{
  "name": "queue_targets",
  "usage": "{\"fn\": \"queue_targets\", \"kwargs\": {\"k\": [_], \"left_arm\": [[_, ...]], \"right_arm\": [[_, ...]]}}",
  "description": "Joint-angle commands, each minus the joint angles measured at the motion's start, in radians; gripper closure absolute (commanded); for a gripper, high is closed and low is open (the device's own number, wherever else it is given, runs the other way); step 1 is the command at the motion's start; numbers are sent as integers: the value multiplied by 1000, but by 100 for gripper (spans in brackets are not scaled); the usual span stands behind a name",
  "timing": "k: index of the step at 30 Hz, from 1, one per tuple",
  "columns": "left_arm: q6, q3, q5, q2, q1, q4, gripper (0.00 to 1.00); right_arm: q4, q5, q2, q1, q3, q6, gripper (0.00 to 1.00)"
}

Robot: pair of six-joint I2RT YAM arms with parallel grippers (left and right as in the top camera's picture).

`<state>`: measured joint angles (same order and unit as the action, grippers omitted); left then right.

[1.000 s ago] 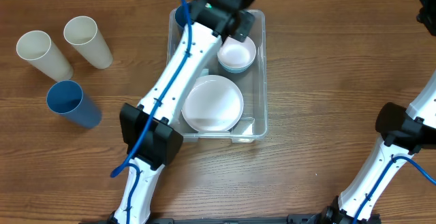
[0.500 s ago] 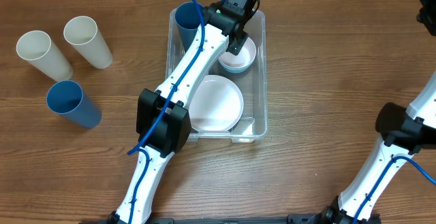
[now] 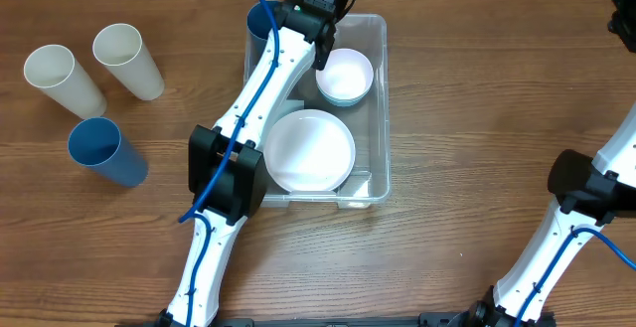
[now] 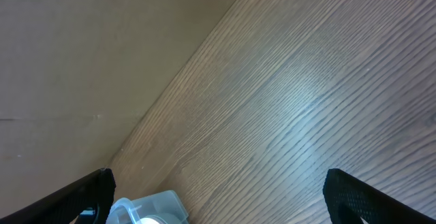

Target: Pack container

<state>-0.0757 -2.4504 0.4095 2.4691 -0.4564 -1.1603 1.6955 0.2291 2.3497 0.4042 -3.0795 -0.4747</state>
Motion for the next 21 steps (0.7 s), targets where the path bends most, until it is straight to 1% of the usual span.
{"fn": "queue_targets", "kwargs": {"k": [1, 6, 8, 12, 13, 15, 17, 18, 20, 21], "left_arm": [[-18, -19, 62, -2, 3, -3, 96], [-18, -20, 43, -3, -3, -2, 96], [-17, -21, 16, -12, -14, 3, 94], [-14, -34, 5, -49, -42, 20, 93], [-14, -43, 5, -58, -47, 18, 92], [-14, -86, 4, -85, -58, 0, 88], [-15, -122, -23, -128, -68, -29, 76], [-15, -134, -46, -152, -71, -51, 66], [-43, -139, -63, -209, -70, -113, 36], [-76, -139, -63, -246, -66, -156, 24]], "right_arm": [[-2, -3, -16, -1, -3, -5, 0], [-2, -3, -16, -1, -3, -5, 0], [-2, -3, -16, -1, -3, -5, 0], [-2, -3, -16, -1, -3, -5, 0], [-2, -3, -16, -1, -3, -5, 0], [-2, -3, -16, -1, -3, -5, 0], [-2, -3, -16, -1, -3, -5, 0], [-2, -3, -16, -1, -3, -5, 0], [-2, -3, -16, -1, -3, -5, 0], [-2, -3, -16, -1, -3, -5, 0]]}}
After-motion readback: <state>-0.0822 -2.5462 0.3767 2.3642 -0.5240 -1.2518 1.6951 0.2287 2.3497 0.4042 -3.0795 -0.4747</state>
